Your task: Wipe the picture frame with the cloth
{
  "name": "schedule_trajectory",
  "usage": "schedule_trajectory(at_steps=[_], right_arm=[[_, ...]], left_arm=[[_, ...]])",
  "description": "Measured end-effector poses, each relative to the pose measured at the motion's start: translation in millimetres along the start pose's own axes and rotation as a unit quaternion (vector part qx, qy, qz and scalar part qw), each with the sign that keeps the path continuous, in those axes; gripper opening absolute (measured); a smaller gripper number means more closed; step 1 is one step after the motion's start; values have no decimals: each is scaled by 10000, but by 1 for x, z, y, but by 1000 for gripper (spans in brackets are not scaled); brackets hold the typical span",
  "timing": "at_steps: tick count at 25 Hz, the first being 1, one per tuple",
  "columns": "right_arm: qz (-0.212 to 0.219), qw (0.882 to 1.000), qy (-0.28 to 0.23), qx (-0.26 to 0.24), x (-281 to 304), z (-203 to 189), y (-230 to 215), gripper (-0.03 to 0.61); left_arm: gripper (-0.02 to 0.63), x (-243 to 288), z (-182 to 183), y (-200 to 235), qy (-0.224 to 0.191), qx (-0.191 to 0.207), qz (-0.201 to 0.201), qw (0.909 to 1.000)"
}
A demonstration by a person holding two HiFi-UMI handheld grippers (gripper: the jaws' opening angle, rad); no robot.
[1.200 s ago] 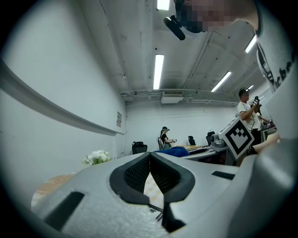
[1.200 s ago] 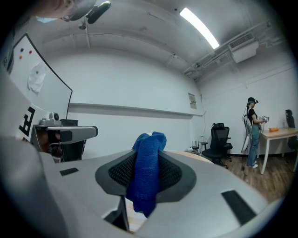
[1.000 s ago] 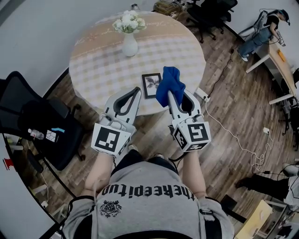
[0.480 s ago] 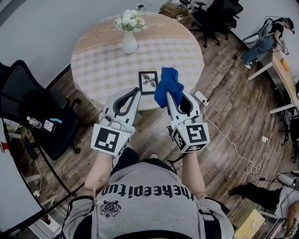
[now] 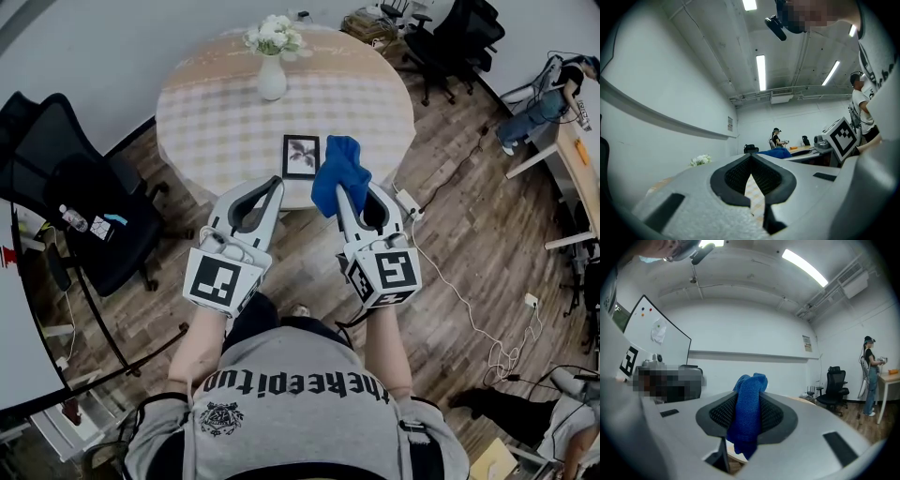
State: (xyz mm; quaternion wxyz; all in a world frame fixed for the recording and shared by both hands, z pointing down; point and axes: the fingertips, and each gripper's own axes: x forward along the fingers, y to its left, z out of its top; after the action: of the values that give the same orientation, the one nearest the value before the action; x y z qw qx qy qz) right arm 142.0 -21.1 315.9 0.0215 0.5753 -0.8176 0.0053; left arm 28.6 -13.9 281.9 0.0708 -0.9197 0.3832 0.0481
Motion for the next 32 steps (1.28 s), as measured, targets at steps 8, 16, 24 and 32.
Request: schedule_trajectory(at_steps=[8, 16, 24, 32], right_arm=[[232, 9997, -23, -19, -18, 0, 7, 121], [372, 9993, -74, -38, -35, -1, 8, 121], [442, 9989, -143, -61, -47, 0, 7, 121], [431, 9988, -223, -76, -48, 2, 3, 121]], left_arm=[[17, -14, 4, -18, 82, -8, 217, 9997], [17, -22, 5, -37, 66, 27, 296, 9995], [17, -22, 6, -50, 32, 64, 279, 9996], [17, -18, 9, -51, 21, 139, 293, 9995]])
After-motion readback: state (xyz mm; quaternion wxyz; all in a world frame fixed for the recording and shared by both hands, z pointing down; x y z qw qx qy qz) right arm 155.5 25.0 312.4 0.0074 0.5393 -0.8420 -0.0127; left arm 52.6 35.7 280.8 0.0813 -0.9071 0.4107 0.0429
